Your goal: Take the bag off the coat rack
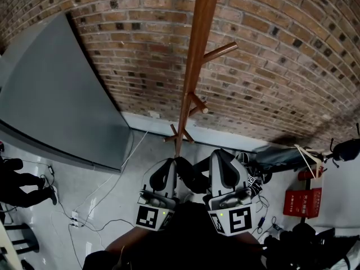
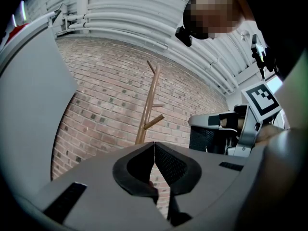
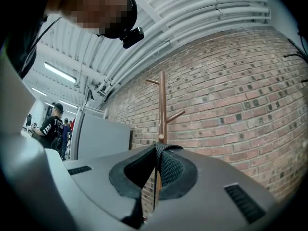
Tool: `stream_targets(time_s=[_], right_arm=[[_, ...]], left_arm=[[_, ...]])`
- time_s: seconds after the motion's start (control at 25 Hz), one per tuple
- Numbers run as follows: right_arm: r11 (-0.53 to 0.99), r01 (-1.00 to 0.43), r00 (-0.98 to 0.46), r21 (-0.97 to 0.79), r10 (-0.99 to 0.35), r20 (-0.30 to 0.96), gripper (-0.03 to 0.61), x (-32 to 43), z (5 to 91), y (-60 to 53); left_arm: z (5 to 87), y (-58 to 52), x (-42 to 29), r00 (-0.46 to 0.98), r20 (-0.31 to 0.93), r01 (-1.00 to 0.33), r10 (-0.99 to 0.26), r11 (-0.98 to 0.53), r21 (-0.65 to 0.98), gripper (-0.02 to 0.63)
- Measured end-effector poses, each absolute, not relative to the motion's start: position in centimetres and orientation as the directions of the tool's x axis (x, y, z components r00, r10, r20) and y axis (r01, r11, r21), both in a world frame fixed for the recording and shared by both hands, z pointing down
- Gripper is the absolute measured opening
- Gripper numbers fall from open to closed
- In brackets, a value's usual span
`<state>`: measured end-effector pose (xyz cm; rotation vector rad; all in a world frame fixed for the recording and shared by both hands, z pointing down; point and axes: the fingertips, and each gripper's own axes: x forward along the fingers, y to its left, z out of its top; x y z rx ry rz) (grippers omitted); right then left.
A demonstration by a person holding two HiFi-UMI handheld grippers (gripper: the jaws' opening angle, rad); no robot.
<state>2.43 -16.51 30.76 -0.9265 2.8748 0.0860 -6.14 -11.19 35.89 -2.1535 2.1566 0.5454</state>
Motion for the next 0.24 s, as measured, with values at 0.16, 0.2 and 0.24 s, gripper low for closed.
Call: stream_targets(time_s=[0.16,0.2,0.24], right_arm=[[0.810,-0.586,-0.804,0.020,-0.579,-0.132,0.018,2.47,30.73,-16.61],[0.809,-0.587,-0.804,0.021,-0.580,-0.133,0.017,2.50,30.72,-16.63],[0.809,-0.587,-0.804,0.021,-0.580,-0.134,0.017,2.53,30.70,-16.65]], left_arm=[[36.15,-11.23,-6.11,-0.024,-0.256,-0.978,-0.966,-0.030,0.206,0.018],[36.15,-11.21,-6.07,-0.022,-0.257,-0.978,-0.966,-0.032,0.204,0.017],[36.15,-11.19,-6.04,-0.019,-0.259,-0.979,-0.966,-0.034,0.201,0.017]])
